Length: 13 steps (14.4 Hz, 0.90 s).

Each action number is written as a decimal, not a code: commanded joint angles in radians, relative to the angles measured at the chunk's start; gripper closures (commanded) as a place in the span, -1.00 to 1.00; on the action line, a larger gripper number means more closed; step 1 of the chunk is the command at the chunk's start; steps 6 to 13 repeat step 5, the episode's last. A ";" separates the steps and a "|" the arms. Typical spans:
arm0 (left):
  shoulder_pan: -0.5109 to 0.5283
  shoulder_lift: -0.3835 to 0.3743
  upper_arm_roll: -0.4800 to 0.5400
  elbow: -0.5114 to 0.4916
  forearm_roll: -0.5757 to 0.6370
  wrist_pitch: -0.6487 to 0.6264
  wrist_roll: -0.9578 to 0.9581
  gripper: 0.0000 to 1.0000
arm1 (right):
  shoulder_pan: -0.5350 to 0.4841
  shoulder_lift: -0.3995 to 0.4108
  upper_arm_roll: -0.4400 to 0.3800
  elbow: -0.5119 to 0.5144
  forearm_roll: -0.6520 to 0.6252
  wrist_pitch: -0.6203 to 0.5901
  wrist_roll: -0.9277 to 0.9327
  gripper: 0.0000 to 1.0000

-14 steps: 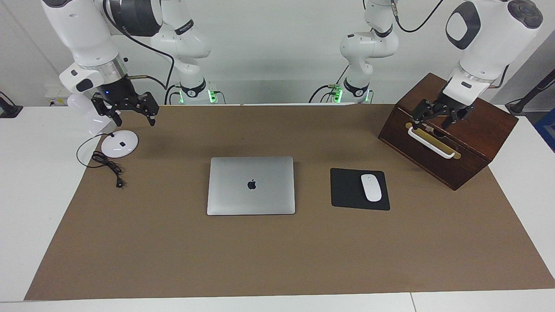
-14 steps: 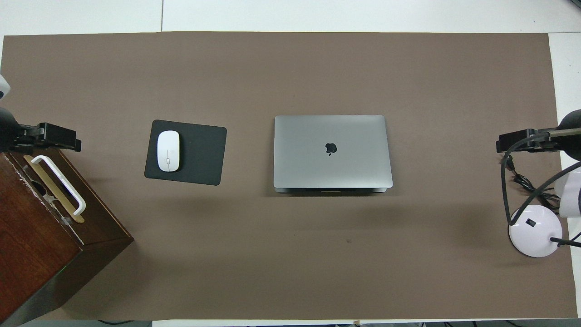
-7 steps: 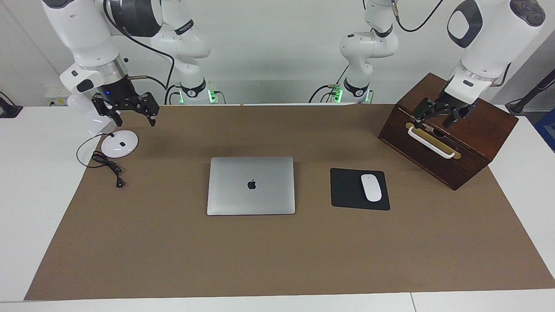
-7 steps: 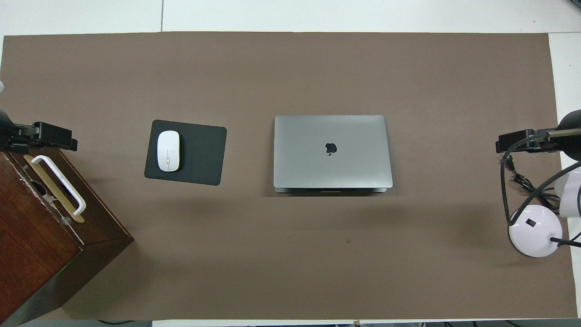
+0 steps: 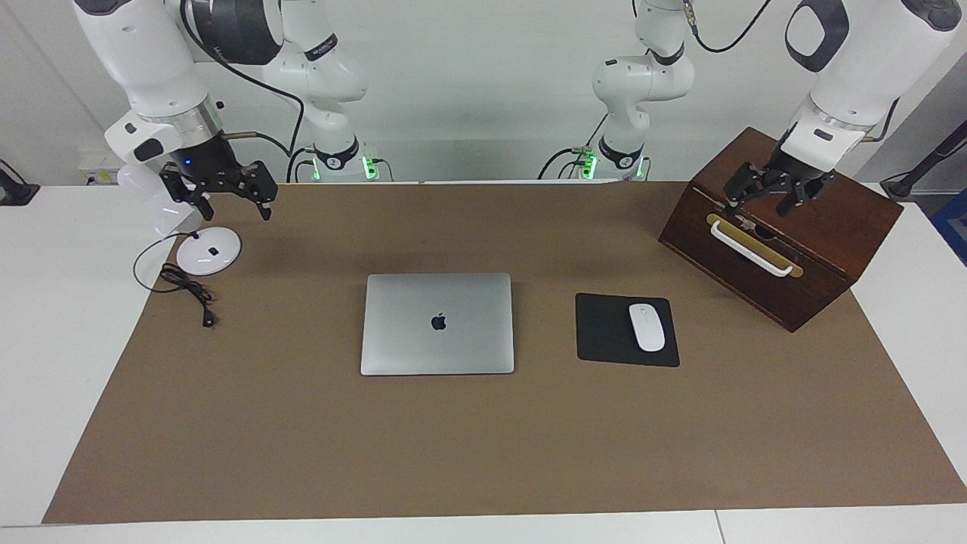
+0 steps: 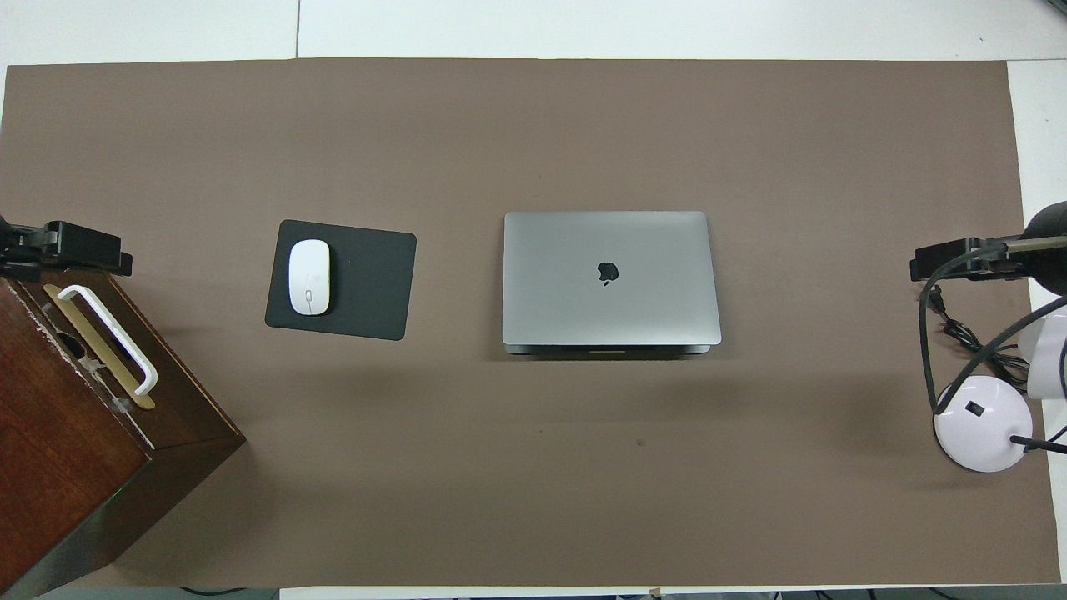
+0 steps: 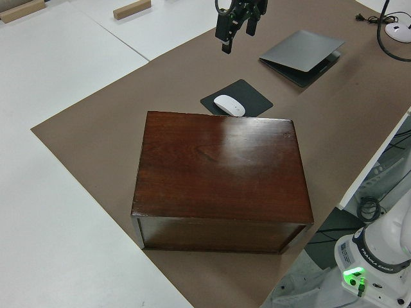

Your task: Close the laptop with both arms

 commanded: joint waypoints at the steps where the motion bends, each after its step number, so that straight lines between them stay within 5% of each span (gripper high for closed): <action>1: -0.007 0.000 0.003 0.018 0.025 -0.039 -0.015 -1.00 | -0.010 -0.026 0.010 -0.033 -0.015 0.022 0.018 -1.00; 13: -0.007 -0.002 0.003 0.018 0.025 -0.040 -0.015 -1.00 | -0.012 -0.026 0.009 -0.033 -0.013 0.024 0.014 -1.00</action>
